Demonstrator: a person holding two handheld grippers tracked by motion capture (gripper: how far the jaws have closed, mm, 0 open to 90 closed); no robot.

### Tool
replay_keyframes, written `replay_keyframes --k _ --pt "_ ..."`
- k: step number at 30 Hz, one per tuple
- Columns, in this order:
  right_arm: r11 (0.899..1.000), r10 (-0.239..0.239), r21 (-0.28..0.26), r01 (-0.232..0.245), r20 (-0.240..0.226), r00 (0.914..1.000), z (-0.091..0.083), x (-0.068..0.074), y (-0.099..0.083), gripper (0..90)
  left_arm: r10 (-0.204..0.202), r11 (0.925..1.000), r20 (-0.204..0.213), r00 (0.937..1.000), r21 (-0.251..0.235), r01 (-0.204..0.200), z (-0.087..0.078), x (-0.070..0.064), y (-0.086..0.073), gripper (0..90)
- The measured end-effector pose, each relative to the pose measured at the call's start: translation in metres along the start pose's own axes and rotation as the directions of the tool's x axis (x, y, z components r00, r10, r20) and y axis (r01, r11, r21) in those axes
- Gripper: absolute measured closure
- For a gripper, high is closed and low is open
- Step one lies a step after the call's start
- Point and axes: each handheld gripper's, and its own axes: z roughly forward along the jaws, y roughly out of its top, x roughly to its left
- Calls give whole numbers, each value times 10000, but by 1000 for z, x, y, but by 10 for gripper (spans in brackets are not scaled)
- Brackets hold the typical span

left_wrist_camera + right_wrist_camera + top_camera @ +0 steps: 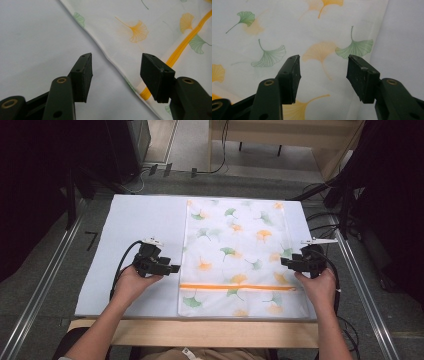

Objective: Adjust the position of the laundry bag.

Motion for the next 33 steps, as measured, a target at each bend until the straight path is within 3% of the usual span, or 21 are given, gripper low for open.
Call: replay_keyframes --k 3,8,11,15,18,22,25,29,33 --pt "9997 -216 -68 217 61 9997 -1 2 -2 460 -113 9999 87 9999 76 113 7 -2 0 458" --pt "9999 -162 -54 163 86 9998 3 -3 -2 463 -243 9996 75 9997 137 242 19 -1 1 486" --pt "9999 -134 87 133 132 9998 8 -7 -2 463 21 9993 -151 9999 383 -16 26 -5 1 502" --pt "9997 -149 208 144 228 9996 13 -11 -2 460 -343 9990 -235 9991 293 350 30 -3 1 486" --pt "9994 -150 318 136 455 9989 18 -14 -4 454 -433 9980 -285 9987 454 445 35 0 -1 479" --pt "9989 -67 462 36 686 9976 21 -20 -6 450 -576 9978 -208 9981 319 582 37 0 -1 476" --pt "9990 77 424 -112 818 9966 22 -26 -8 445 -428 9984 -318 9986 357 439 38 -2 0 479" --pt "9976 241 636 -276 543 9982 28 -29 -10 466 -485 9985 -201 9986 264 490 41 -4 0 521" --pt "9981 14 608 -39 417 9991 30 -24 -10 493 -299 9991 -140 9995 302 303 44 -8 1 553"
